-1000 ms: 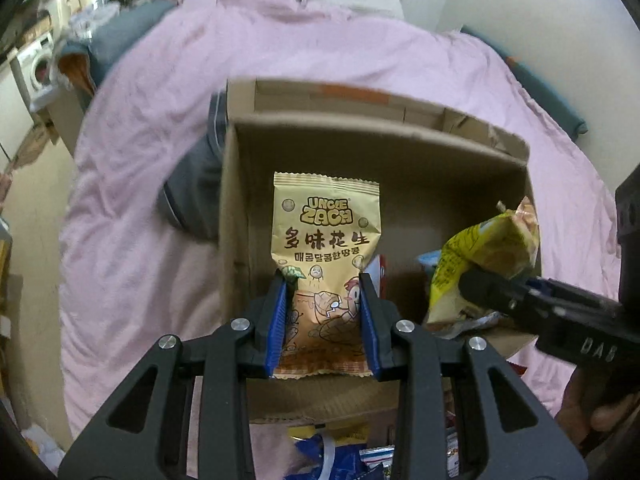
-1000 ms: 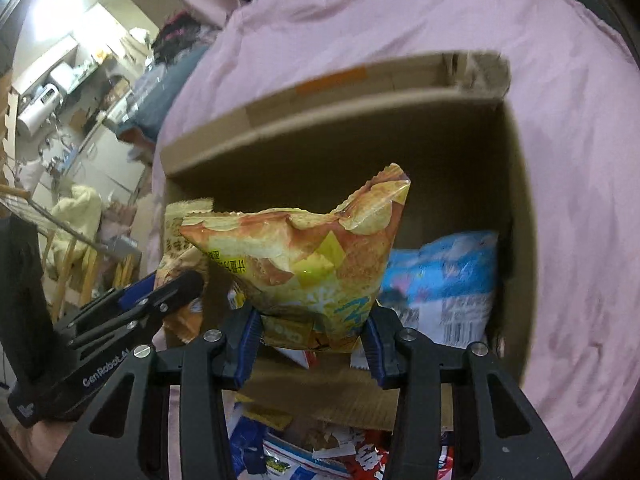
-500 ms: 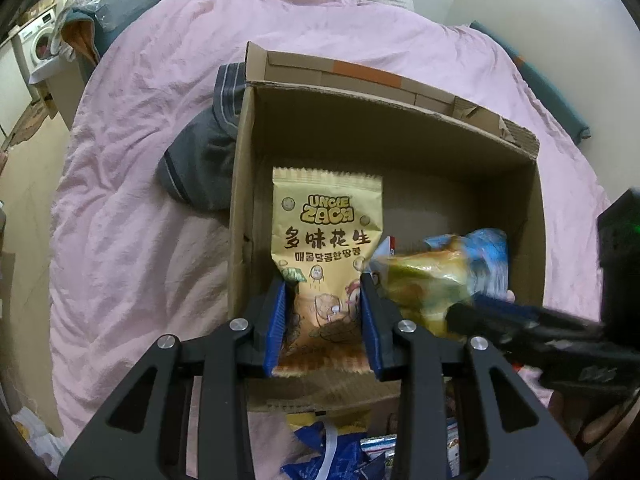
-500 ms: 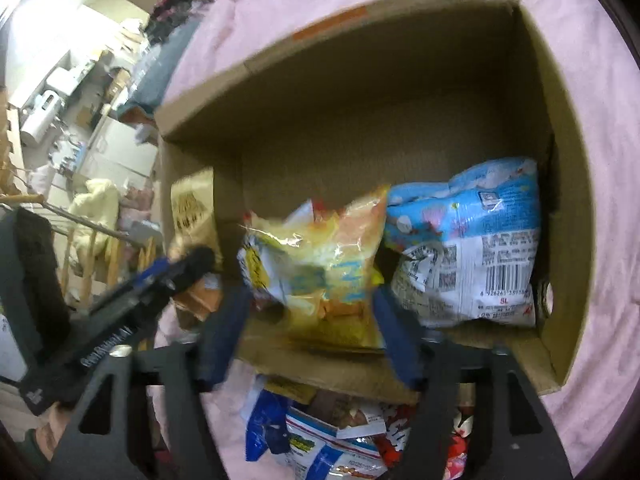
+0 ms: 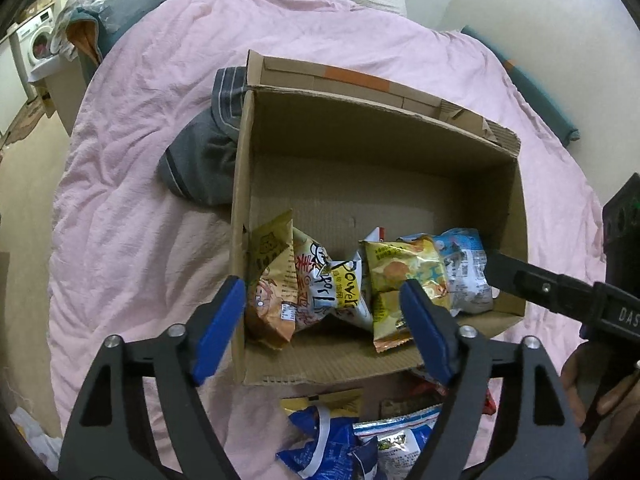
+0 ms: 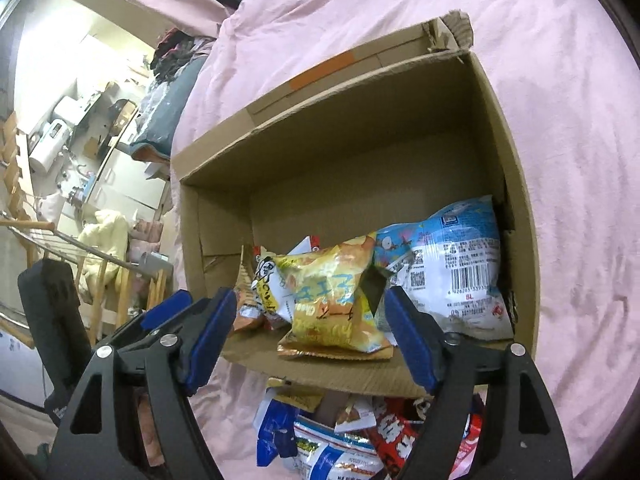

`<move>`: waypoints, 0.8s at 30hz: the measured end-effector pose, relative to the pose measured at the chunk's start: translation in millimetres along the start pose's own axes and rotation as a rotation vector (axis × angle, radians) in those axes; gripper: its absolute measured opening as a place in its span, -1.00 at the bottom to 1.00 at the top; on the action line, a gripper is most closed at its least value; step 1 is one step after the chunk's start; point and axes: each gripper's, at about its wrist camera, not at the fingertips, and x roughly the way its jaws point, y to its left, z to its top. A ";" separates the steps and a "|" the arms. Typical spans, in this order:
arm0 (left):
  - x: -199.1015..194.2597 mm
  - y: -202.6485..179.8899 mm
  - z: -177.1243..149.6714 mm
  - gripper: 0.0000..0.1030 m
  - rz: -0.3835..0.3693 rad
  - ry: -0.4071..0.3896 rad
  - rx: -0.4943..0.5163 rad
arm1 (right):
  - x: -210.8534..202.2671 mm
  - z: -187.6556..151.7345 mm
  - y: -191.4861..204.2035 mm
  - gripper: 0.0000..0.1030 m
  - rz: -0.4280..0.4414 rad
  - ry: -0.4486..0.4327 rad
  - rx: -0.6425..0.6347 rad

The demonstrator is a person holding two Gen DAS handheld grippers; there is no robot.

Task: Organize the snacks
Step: 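Lower both held bags into the box and open both tools, then grasp the blue foil bag with left tool while right tool grasps blue-white chip bag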

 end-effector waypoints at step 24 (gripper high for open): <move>-39.6 7.4 -70.2 0.55 0.095 0.006 0.072 | -36.4 -80.6 27.2 0.55 -0.178 -0.047 -0.118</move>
